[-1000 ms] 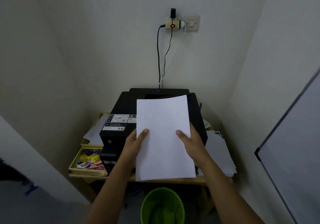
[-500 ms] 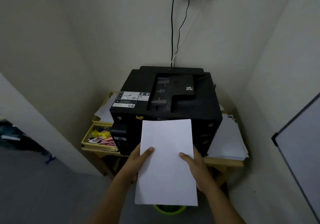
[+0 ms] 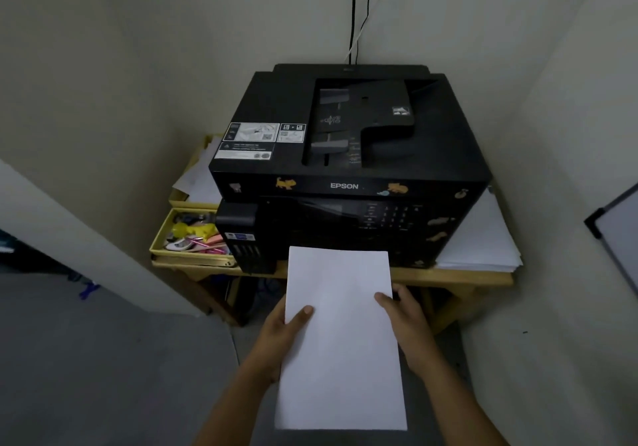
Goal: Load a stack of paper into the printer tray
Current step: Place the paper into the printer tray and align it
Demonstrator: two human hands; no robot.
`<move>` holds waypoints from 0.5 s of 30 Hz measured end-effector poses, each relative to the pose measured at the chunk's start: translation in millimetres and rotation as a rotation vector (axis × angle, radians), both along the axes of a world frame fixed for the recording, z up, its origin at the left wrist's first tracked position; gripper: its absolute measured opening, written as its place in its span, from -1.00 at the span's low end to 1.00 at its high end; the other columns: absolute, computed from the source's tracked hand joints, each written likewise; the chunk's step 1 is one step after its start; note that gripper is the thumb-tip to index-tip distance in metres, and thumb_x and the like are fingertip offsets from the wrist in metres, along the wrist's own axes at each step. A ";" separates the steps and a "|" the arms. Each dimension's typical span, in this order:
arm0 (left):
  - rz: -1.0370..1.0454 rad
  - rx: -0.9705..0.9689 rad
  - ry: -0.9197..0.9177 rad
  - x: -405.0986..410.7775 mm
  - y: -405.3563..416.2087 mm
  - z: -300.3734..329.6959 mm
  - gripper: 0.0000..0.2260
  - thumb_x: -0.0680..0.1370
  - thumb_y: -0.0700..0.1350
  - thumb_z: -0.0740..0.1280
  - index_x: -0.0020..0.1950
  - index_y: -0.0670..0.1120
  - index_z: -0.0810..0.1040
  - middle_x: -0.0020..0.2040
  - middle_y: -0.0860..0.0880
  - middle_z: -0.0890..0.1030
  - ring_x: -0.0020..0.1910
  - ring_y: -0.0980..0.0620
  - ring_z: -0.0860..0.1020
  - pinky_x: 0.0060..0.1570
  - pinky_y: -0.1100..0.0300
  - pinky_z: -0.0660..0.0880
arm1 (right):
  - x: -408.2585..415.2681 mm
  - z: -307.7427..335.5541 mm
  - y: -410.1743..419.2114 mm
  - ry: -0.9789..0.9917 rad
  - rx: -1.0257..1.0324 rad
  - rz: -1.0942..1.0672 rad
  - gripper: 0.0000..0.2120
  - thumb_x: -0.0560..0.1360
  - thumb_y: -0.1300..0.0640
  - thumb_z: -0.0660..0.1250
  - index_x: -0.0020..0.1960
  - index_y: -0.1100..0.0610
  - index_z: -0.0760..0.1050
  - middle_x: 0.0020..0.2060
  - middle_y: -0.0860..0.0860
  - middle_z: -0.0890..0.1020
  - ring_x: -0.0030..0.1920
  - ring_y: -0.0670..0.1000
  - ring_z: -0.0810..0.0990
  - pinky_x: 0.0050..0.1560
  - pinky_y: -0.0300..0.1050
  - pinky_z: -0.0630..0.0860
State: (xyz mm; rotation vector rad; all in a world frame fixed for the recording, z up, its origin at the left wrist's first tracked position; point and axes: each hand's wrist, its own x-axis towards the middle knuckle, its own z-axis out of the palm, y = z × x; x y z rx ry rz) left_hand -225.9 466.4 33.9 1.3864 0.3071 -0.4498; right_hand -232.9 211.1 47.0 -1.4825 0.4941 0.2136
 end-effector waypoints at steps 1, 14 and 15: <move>-0.002 -0.017 0.009 -0.8 1.4 -7.3 -0.58 0.66 -0.05 0.46 0.53 0.05 0.53 0.35 -0.13 0.72 0.26 -0.26 0.73 0.23 -0.35 0.65 | 0.3 -4.2 -0.1 0.008 -0.013 0.002 -0.82 0.71 0.04 0.38 0.29 -0.12 0.63 0.11 -0.15 0.79 0.08 -0.08 0.79 0.12 0.05 0.68; 0.014 -0.053 0.024 9.4 4.5 -71.5 -0.60 0.71 -0.14 0.37 0.56 0.02 0.49 0.38 -0.14 0.70 0.29 -0.27 0.71 0.23 -0.34 0.65 | 36.3 -59.1 -14.5 -0.056 -0.161 -0.036 -0.86 0.72 -0.05 0.34 0.11 -0.04 0.64 -0.01 -0.17 0.72 0.09 -0.12 0.67 0.04 -0.13 0.52; 0.020 -0.052 0.018 9.0 5.6 -76.9 -0.59 0.71 -0.14 0.37 0.57 0.01 0.49 0.39 -0.15 0.69 0.30 -0.28 0.70 0.24 -0.35 0.65 | 39.7 -65.5 -15.5 -0.061 -0.165 -0.041 -0.85 0.72 -0.07 0.34 0.11 -0.06 0.65 -0.01 -0.19 0.73 0.12 -0.10 0.67 0.10 -0.08 0.55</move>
